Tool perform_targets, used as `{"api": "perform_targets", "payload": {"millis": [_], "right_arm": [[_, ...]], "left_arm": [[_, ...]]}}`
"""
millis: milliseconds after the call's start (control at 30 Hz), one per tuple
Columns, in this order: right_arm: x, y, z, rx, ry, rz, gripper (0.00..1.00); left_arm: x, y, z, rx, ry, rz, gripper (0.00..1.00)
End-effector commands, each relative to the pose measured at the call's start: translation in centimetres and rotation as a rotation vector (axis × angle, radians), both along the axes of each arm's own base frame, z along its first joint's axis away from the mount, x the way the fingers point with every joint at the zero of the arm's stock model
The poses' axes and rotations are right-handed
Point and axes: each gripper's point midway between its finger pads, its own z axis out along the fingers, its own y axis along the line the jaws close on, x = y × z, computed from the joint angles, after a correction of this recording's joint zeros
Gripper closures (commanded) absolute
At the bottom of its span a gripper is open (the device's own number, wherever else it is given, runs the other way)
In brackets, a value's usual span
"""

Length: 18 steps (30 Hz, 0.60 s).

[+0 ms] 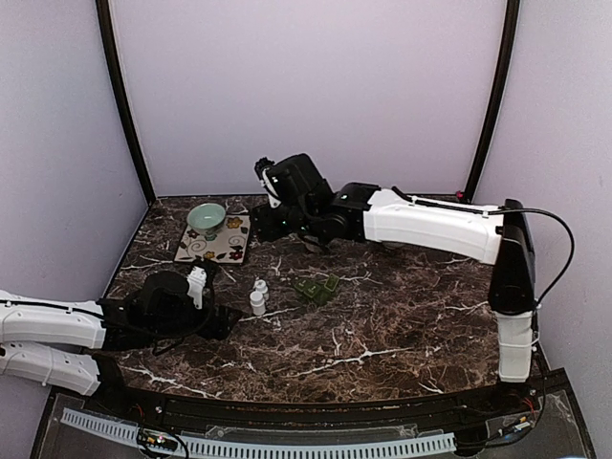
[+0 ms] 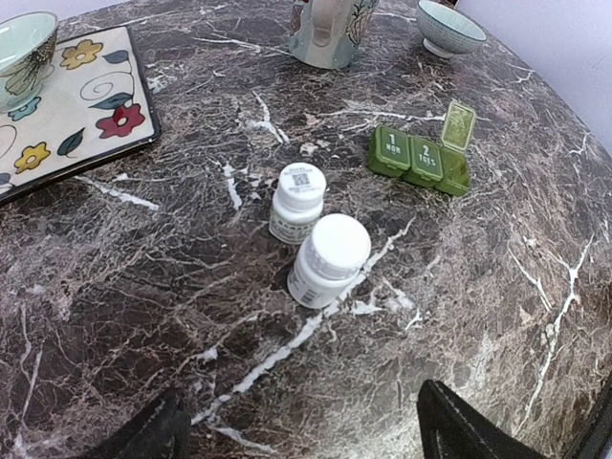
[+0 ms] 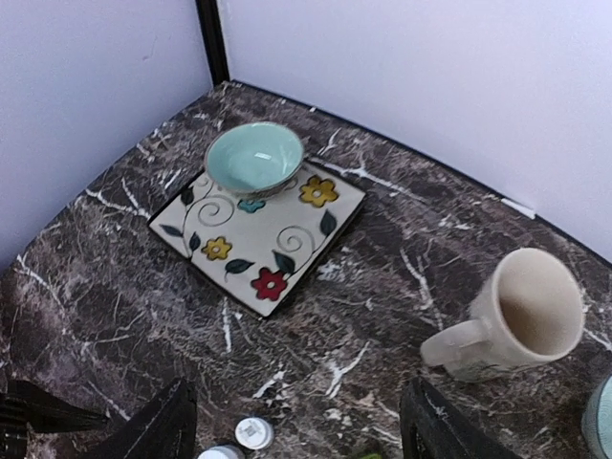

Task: Sort the pills into containers
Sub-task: Pick up the pill bottle from the center of the board.

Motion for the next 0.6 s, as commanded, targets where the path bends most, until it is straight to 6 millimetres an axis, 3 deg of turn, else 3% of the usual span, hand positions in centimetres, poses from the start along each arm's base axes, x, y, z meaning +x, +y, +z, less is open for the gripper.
{"api": "perform_targets", "payload": {"millis": [0, 333, 567], "right_arm": [[-3.3, 1.6, -5.0, -0.194, 0.181, 0.068, 0.28], [-7.4, 3.6, -9.2, -0.249, 0.439, 0.100, 0.37], [-8.9, 3.9, -12.8, -0.291, 0.556, 0.087, 0.38]], "left_arm": [[-0.4, -0.3, -0.4, 0.008, -0.017, -0.023, 0.18], [-0.7, 2.8, -0.3, -0.008, -0.059, 0.092, 0.27], [-0.9, 4.1, 0.3, -0.030, -0.077, 0.142, 0.31]]}}
